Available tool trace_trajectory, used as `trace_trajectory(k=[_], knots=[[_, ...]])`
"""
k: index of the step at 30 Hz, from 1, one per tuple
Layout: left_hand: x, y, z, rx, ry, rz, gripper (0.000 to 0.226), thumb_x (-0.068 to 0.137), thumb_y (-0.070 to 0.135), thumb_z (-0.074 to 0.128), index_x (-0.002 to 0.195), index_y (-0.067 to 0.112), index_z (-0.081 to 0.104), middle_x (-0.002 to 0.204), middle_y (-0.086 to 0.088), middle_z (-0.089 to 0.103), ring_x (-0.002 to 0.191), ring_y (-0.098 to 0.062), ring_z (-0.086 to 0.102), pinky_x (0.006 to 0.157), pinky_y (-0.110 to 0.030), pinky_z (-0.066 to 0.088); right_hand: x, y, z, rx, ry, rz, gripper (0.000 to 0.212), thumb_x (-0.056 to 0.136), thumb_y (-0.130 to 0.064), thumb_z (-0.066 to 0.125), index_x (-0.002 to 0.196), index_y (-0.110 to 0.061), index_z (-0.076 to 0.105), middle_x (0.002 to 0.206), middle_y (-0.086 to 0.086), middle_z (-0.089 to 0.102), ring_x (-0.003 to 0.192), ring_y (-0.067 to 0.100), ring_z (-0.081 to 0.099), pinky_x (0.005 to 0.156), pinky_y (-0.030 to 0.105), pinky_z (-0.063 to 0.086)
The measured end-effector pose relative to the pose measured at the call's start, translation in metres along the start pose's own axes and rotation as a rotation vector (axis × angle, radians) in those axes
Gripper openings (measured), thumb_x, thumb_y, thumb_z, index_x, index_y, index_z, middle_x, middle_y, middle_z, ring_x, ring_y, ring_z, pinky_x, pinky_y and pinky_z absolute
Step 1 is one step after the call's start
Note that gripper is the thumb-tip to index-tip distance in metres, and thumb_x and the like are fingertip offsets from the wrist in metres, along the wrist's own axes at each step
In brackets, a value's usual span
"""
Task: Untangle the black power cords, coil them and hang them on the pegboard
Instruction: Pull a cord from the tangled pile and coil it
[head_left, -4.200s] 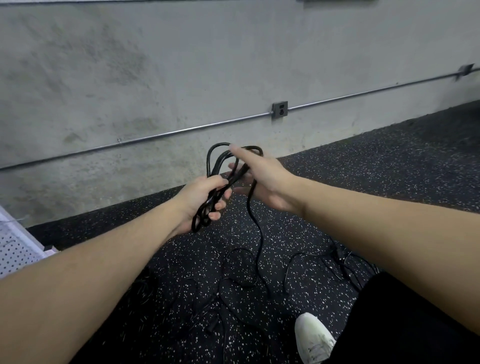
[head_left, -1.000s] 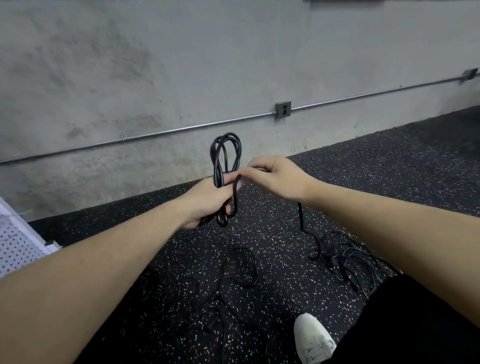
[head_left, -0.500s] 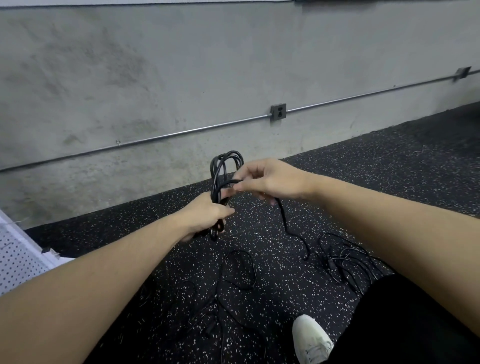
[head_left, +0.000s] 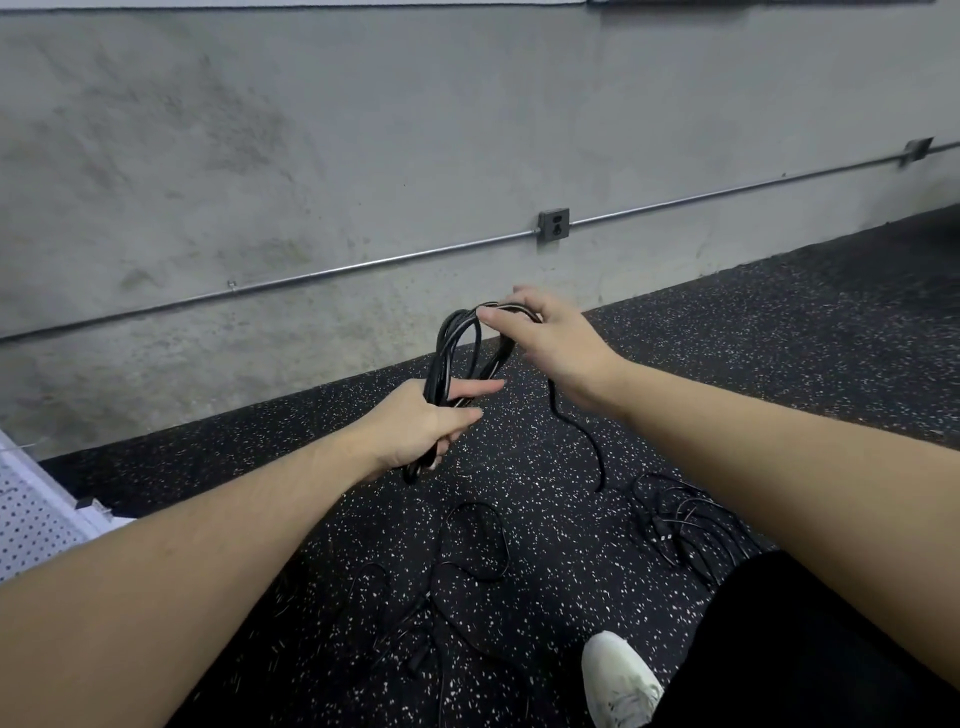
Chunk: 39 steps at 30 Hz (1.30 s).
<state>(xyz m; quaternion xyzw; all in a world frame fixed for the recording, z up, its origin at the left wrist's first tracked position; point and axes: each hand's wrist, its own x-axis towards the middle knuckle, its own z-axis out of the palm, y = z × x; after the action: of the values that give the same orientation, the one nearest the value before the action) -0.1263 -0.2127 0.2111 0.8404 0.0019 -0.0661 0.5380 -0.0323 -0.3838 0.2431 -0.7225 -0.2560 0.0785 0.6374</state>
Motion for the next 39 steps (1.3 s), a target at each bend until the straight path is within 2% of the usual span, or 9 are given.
trace_trajectory(k=[6, 9, 13, 15, 18, 21, 26, 33, 39], knots=[[-0.006, 0.003, 0.001, -0.065, -0.088, 0.055, 0.034, 0.102, 0.004, 0.056, 0.097, 0.029, 0.077, 0.064, -0.005, 0.052, 0.049, -0.015, 0.044, 0.048, -0.030, 0.044, 0.001, 0.002, 0.017, 0.420, -0.050, 0.257, 0.054, 0.087, -0.028, 0.079, 0.131, -0.025, 0.048, 0.104, 0.011, 0.072, 0.087, 0.023, 0.074, 0.084, 0.044, 0.062], [-0.009, -0.004, -0.005, -0.106, -0.041, 0.020, 0.031, 0.097, -0.003, 0.055, 0.080, 0.017, 0.070, 0.065, -0.015, 0.051, 0.050, -0.020, 0.043, 0.048, -0.029, 0.042, 0.000, 0.000, 0.024, 0.323, -0.058, 0.378, 0.036, 0.086, -0.043, 0.077, 0.100, -0.010, 0.067, 0.074, 0.000, 0.062, 0.069, 0.016, 0.071, 0.081, 0.036, 0.063], [-0.007, -0.007, -0.012, -0.146, 0.080, 0.043, 0.032, 0.087, 0.001, 0.062, 0.066, 0.024, 0.068, 0.076, -0.013, 0.058, 0.069, -0.022, 0.057, 0.067, -0.032, 0.045, 0.006, -0.011, 0.044, 0.554, -0.013, 0.373, 0.027, 0.095, -0.034, 0.069, 0.086, -0.015, 0.052, 0.050, -0.005, 0.044, 0.045, 0.011, 0.047, 0.059, 0.029, 0.052], [-0.008, -0.002, -0.014, -0.187, 0.088, 0.055, 0.017, 0.075, 0.012, 0.066, 0.065, 0.026, 0.069, 0.097, -0.015, 0.059, 0.093, -0.025, 0.053, 0.081, -0.038, 0.038, 0.010, -0.019, 0.052, 0.727, -0.005, 0.378, 0.023, 0.100, -0.029, 0.062, 0.088, -0.017, 0.047, 0.047, -0.007, 0.031, 0.041, 0.007, 0.030, 0.045, 0.021, 0.037], [-0.008, 0.000, -0.017, -0.316, 0.003, 0.053, 0.015, 0.068, 0.009, 0.062, 0.072, 0.022, 0.070, 0.103, -0.016, 0.055, 0.093, -0.027, 0.051, 0.083, -0.035, 0.036, 0.019, -0.022, 0.056, 0.890, -0.004, 0.406, 0.037, 0.101, -0.028, 0.058, 0.072, -0.017, 0.039, 0.045, -0.008, 0.024, 0.037, 0.005, 0.019, 0.034, 0.015, 0.022], [-0.009, -0.002, -0.021, -0.545, -0.134, 0.042, 0.028, 0.068, 0.000, 0.050, 0.088, 0.011, 0.066, 0.097, -0.022, 0.065, 0.089, -0.026, 0.071, 0.091, -0.032, 0.048, 0.027, -0.019, 0.059, 0.955, -0.011, 0.419, 0.039, 0.102, -0.029, 0.058, 0.071, -0.018, 0.038, 0.045, -0.008, 0.023, 0.035, 0.005, 0.019, 0.032, 0.013, 0.020], [-0.012, -0.005, -0.027, -0.797, -0.299, -0.001, 0.032, 0.078, -0.003, 0.042, 0.103, 0.010, 0.056, 0.092, -0.016, 0.059, 0.092, -0.034, 0.063, 0.104, -0.053, 0.052, 0.036, -0.009, 0.066, 0.933, -0.006, 0.402, 0.026, 0.102, -0.030, 0.058, 0.085, -0.017, 0.043, 0.052, -0.007, 0.027, 0.035, 0.003, 0.024, 0.031, 0.013, 0.026], [-0.012, -0.016, -0.020, -0.762, -0.055, -0.046, 0.038, 0.068, -0.006, 0.043, 0.099, 0.012, 0.054, 0.078, -0.006, 0.053, 0.055, -0.015, 0.045, 0.054, -0.031, 0.047, 0.040, 0.008, 0.085, 0.448, 0.031, 0.303, 0.041, 0.100, -0.053, 0.053, 0.084, -0.015, 0.056, 0.058, -0.001, 0.057, 0.056, 0.016, 0.054, 0.057, 0.028, 0.051], [-0.001, -0.013, -0.033, -0.827, 0.183, 0.057, 0.032, 0.085, -0.007, 0.047, 0.107, 0.013, 0.059, 0.079, -0.006, 0.053, 0.057, -0.016, 0.047, 0.058, -0.034, 0.044, 0.025, 0.039, 0.082, 0.138, -0.612, 0.495, 0.102, 0.090, -0.085, 0.006, 0.119, -0.002, 0.058, 0.081, 0.006, 0.068, 0.081, 0.025, 0.066, 0.094, 0.046, 0.047]])
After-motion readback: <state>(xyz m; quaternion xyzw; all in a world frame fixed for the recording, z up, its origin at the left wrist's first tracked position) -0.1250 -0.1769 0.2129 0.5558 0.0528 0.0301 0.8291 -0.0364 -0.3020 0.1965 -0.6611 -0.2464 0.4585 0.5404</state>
